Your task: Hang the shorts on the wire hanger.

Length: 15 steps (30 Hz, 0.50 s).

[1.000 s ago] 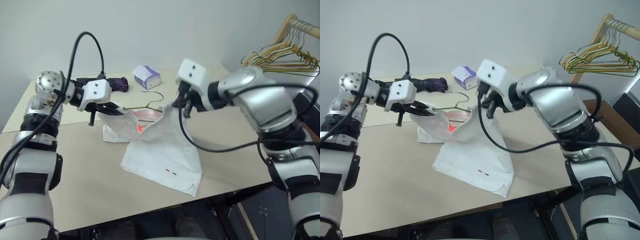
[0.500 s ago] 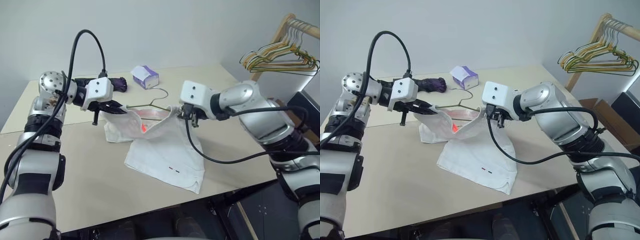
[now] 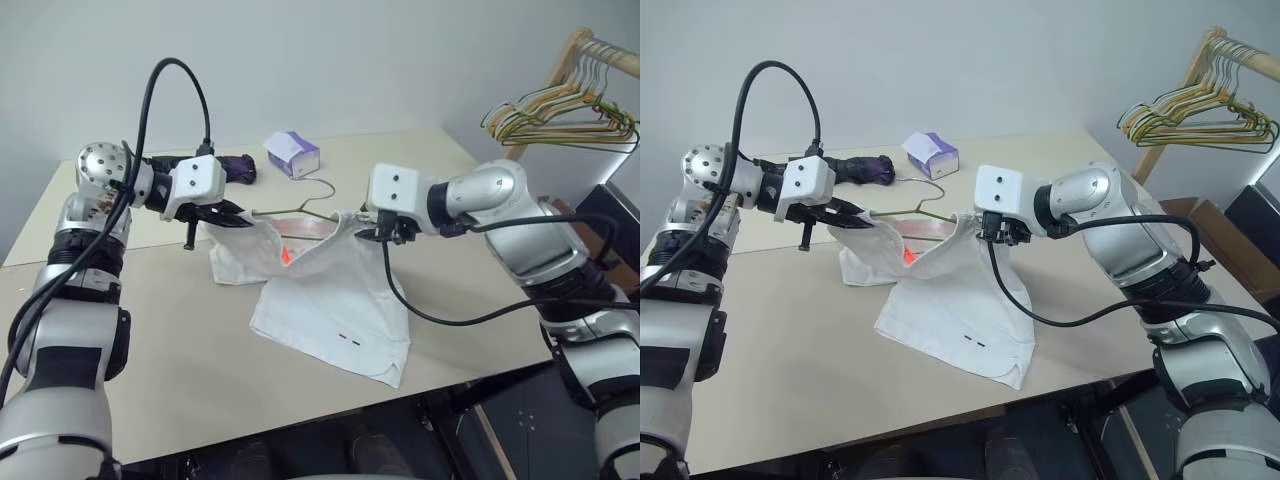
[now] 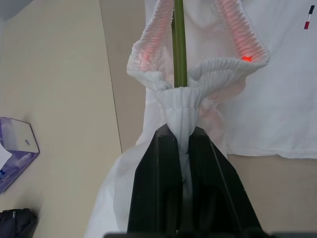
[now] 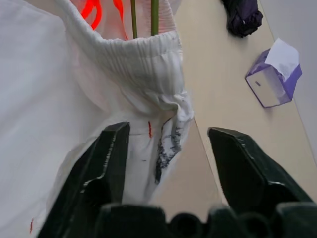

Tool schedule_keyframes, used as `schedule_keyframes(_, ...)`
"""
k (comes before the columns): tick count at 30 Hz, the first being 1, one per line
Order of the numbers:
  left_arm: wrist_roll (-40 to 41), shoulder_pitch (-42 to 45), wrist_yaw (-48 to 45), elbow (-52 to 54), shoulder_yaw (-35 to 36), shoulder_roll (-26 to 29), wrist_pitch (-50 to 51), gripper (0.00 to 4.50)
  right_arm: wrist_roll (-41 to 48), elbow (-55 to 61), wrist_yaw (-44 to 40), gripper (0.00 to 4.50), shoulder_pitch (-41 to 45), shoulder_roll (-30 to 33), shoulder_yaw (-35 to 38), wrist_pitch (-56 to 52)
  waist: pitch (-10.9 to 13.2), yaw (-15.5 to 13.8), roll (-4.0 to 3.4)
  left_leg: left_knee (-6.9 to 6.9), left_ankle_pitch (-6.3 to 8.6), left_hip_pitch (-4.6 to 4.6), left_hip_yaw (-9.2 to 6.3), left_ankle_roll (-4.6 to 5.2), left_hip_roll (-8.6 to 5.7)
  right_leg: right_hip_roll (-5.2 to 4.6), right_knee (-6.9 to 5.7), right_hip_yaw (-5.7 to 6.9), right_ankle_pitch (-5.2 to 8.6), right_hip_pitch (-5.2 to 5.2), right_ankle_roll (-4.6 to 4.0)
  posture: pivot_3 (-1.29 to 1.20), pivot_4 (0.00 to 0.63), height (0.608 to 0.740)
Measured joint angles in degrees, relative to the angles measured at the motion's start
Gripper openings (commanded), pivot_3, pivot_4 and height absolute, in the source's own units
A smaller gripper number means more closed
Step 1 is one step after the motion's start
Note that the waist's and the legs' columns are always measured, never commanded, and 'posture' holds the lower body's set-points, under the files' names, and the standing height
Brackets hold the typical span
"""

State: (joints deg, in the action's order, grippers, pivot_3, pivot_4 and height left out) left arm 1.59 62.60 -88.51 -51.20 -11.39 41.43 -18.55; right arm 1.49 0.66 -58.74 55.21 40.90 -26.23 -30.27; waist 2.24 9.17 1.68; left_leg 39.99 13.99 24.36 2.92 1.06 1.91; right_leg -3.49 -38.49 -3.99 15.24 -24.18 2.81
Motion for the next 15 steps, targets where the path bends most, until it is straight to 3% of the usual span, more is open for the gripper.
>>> schedule_keyframes(1, 0.0, 0.1, 0.0, -0.3, 0.0, -0.1, 0.0, 0.0, 0.2, -0.8, -0.6, 4.21, 0.0, -0.5, 0.2, 0.2, 0.0, 0.0, 0.0, 0.0, 0.0, 0.0, 0.0, 0.0, 0.0, 0.0, 0.0, 0.0, 0.0, 0.0, 0.0, -0.12, 0.0, 0.74)
schedule_keyframes(6, 0.0, 0.3, -0.1, -0.7, 0.1, -0.7, 0.0, 0.0, 1.3, -2.1, -3.3, 4.21, 0.0, -2.2, 1.2, 3.9, 0.0, 0.3, 0.0, 0.0, 0.0, 0.0, -0.02, 0.0, 0.0, 0.0, 0.01, 0.01, 0.0, 0.02, 0.0, -0.13, 0.0, 0.74)
schedule_keyframes(11, 0.0, 0.4, -0.1, -0.8, 0.2, -0.9, -0.3, 0.0, 3.3, -7.0, -4.3, 4.21, 1.5, -6.9, 2.5, -2.6, 0.0, 0.9, 0.0, 0.0, 0.0, -0.05, -0.05, 0.0, 0.0, 0.0, -0.06, 0.0, 0.0, 0.04, 0.0, -0.13, 0.0, 0.74)
schedule_keyframes(15, -0.1, 0.4, 0.0, -0.9, 0.2, -1.0, -0.5, 0.0, 3.8, -10.6, -4.1, 3.28, 2.1, -8.3, 3.4, -5.2, 0.0, 0.9, 0.0, -0.01, 0.0, 0.0, -0.08, 0.0, -0.01, -0.02, -0.1, 0.02, 0.0, 0.03, 0.0, -0.13, 0.0, 0.74)
